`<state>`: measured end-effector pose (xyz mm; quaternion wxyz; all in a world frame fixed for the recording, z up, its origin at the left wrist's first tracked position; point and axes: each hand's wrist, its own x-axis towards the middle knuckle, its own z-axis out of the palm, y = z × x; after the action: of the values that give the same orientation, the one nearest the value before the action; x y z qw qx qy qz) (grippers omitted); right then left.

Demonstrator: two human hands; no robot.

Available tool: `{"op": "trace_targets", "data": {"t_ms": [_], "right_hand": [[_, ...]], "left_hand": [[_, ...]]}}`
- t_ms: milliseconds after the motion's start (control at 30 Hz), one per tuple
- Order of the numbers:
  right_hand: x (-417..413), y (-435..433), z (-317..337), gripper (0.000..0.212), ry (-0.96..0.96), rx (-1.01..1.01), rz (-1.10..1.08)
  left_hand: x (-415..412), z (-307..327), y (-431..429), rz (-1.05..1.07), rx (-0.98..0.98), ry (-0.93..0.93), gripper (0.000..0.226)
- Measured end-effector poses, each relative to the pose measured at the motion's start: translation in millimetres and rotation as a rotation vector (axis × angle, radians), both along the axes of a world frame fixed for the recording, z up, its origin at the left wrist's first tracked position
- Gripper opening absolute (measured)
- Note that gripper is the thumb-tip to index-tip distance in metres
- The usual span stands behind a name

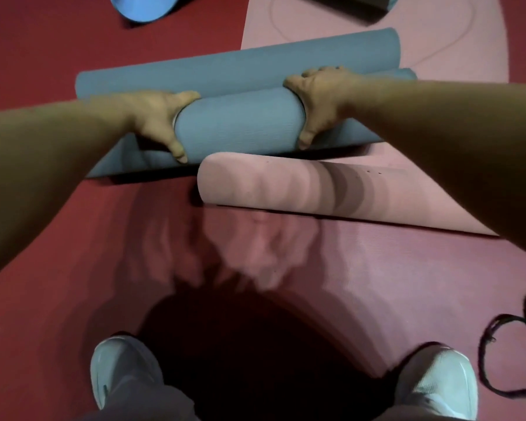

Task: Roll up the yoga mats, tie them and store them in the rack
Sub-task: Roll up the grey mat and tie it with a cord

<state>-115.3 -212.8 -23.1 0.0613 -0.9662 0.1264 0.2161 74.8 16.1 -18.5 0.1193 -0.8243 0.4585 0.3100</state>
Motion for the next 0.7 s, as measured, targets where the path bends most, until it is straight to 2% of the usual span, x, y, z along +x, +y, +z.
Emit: {"op": "trace_targets", "data": {"t_ms": [100,200,267,400,533,633,700], "right_hand": [[-5.4,6.9,2.2,0.098,0.193,0.204,-0.004],[-28.9,28.2,-24.3,0.102,0.316,0.198,0.056],[-32.3,33.3,-33.3,0.105,0.289,0.155,0.067],[-28.6,31.1,-35.2,0.109,0.292,0.217,-0.031],[-34.3,32.3,-47.1,0.120,0.288,0.184,-0.044],[-28.9,25.5,-45.8,0.115,0.274,0.193,-0.076],[-24.0,19.7,-38.5,0.115,0.256,0.227,-0.146]], "left_hand": [[-8.0,-3.3,6.6,0.006,0.124,0.202,0.106],[-36.7,-35.3,27.4,-0.004,0.207,0.269,0.109],[-44.4,-49.3,32.1,0.023,0.191,0.245,0.110],[-44.9,-45.8,31.3,0.035,0.229,0.159,0.110],[-45.0,-53.6,48.1,-0.066,0.179,-0.114,0.139],[-36.0,-45.4,51.5,-0.004,0.069,-0.105,0.141],[-32.1,-38.4,46.8,0.037,0.013,-0.042,0.128]]}}
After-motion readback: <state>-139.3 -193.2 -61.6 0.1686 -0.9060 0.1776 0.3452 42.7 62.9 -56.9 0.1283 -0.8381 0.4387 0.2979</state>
